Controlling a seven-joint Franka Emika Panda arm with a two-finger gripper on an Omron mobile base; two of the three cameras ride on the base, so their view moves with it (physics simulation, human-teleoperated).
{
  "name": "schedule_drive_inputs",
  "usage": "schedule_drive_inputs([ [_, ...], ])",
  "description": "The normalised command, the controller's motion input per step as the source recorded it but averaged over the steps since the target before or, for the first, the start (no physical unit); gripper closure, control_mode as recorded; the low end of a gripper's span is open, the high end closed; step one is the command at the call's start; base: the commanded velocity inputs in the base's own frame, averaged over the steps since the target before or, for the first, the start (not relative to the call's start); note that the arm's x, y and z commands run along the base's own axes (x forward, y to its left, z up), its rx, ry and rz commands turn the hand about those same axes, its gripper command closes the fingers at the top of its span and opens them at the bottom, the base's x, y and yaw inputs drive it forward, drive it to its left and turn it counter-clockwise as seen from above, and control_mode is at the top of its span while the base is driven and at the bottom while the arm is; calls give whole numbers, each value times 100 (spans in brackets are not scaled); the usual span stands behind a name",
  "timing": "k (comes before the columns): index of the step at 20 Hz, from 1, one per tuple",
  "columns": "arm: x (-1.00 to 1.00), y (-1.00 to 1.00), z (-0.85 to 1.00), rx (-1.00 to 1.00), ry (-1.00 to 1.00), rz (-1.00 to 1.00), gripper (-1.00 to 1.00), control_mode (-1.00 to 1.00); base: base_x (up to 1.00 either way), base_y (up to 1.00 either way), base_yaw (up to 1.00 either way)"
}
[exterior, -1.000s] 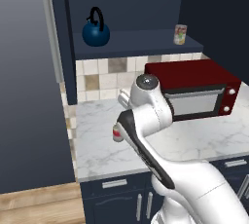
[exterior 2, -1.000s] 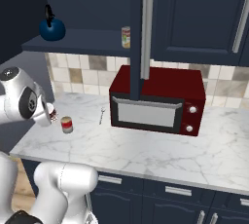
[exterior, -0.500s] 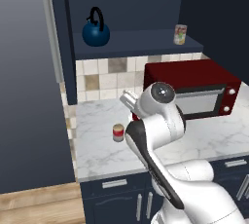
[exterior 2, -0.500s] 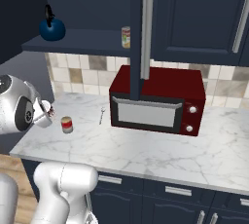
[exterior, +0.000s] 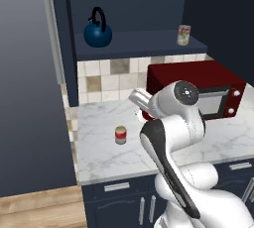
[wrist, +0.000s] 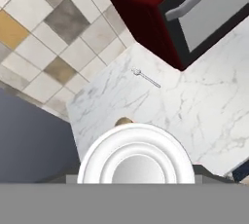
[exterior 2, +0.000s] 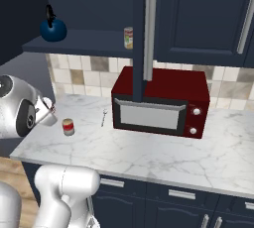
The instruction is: Pick the cans from the counter and place them in their designated side in the cabinet.
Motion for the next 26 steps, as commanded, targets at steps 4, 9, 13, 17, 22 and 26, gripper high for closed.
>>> schedule_drive_inputs([
  [4, -9, -5, 42, -7, -6, 13, 100, -100, 0, 0, 0],
  [9, -12, -7, 43, -7, -3, 11, 100, -100, 0, 0, 0],
  [13, -19, -10, 38, -12, -3, 8, 100, -100, 0, 0, 0],
  [17, -21, -9, 37, -15, -8, 8, 100, -100, 0, 0, 0],
  [22, -16, -9, 39, -13, -6, 8, 100, -100, 0, 0, 0],
  [26, -14, -16, 36, -11, -6, 9, 100, -100, 0, 0, 0],
])
